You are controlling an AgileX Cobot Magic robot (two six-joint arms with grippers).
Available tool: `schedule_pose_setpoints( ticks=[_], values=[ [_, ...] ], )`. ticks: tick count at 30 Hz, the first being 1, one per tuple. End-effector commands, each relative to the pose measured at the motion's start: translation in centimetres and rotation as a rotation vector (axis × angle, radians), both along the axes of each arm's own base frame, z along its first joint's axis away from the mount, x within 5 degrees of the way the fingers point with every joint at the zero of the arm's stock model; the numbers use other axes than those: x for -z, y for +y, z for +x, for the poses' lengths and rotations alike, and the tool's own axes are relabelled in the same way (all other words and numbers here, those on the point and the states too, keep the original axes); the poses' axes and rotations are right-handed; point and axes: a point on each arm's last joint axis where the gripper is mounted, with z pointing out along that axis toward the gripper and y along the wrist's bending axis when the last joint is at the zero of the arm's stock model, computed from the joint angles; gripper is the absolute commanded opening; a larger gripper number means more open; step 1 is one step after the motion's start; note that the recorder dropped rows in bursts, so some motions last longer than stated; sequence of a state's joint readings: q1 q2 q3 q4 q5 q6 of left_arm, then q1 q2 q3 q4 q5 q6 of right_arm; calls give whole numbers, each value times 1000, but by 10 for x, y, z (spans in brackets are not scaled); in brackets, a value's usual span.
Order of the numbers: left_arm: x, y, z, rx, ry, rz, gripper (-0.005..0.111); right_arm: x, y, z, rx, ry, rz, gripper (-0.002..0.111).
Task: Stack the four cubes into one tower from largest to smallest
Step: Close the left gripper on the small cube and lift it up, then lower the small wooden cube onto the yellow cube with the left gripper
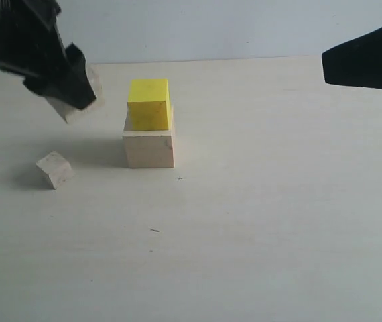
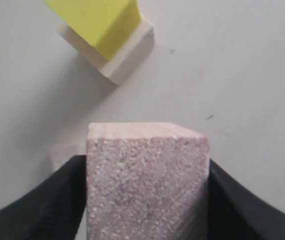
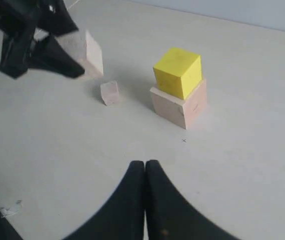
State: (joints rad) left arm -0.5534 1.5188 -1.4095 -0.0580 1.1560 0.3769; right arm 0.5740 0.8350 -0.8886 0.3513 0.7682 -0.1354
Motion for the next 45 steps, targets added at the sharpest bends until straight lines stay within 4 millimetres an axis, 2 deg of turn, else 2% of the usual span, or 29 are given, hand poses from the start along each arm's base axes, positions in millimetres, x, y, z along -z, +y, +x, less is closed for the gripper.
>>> schedule_pose_setpoints(
  ticks=[1, 6, 12, 25, 30, 38, 45],
  values=[
    [-26, -8, 22, 113, -103, 78, 0, 1, -1, -3, -1, 16, 1, 0],
    [-25, -25, 49, 271, -163, 129, 0, 3, -2, -4, -11, 35, -15, 0],
    [-11, -40, 73, 470, -196, 207, 0, 5, -2, -6, -23, 59, -33, 0],
    [16, -61, 104, 521, -177, 210, 0, 5, -2, -7, -23, 67, -26, 0],
    [17, -58, 109, 518, -151, 119, 0, 5, -2, -7, -24, 68, -28, 0],
    [14, -39, 121, 510, -134, -29, 0, 5, -2, -7, -24, 68, -28, 0],
    [18, -40, 123, 548, -131, -55, 0, 5, -2, -7, -24, 68, -28, 0]
  ],
)
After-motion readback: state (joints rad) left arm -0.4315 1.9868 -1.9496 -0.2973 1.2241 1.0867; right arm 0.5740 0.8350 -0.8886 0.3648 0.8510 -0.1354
